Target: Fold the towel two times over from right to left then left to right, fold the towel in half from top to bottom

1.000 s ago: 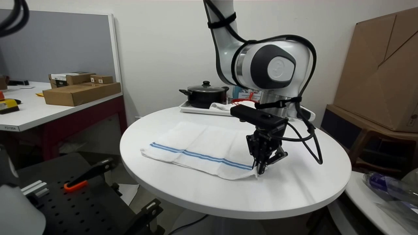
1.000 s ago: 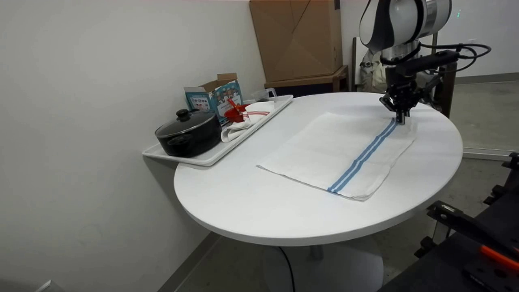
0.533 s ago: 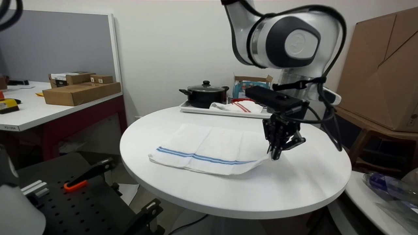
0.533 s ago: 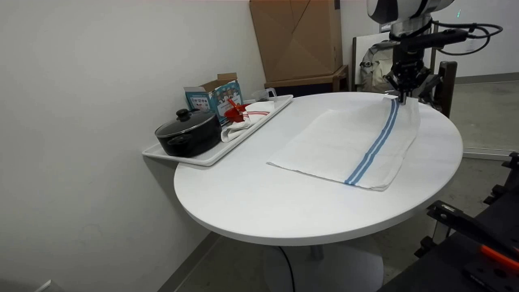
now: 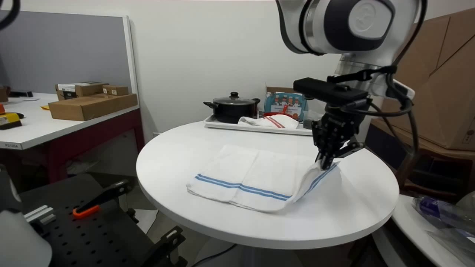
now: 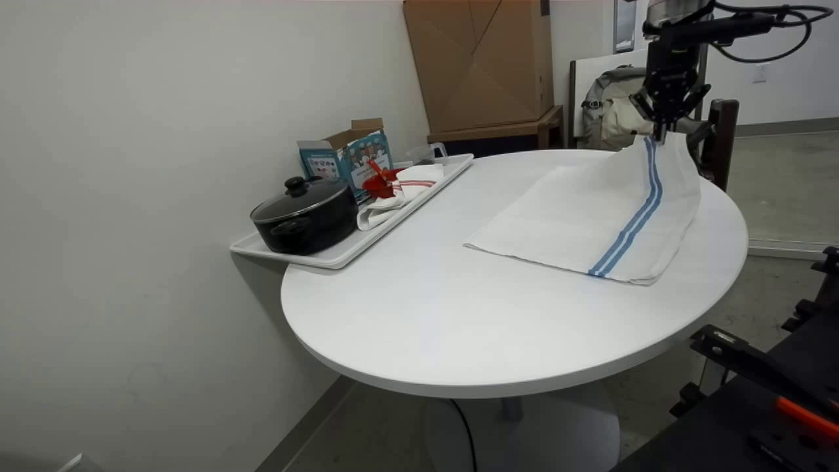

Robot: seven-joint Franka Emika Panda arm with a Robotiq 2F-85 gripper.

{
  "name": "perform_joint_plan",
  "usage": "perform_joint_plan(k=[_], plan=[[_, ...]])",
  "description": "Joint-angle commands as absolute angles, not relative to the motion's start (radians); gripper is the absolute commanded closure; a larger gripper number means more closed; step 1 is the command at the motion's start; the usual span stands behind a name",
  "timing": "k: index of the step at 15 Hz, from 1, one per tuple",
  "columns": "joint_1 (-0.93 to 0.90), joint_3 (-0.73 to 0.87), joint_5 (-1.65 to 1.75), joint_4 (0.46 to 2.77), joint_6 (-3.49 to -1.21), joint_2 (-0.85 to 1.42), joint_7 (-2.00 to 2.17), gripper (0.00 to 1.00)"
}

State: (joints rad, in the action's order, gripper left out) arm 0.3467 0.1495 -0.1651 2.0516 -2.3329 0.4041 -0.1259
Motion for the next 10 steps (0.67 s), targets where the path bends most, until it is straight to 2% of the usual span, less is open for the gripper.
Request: perform_joint_plan(k=[1,10], plan=[[0.283,0.11,-0.137,2.075,-2.272,0.402,-0.178,0.98],[0.14,-0.015,-0.082,2.169,-2.148,0.358,-0.327,0.98]])
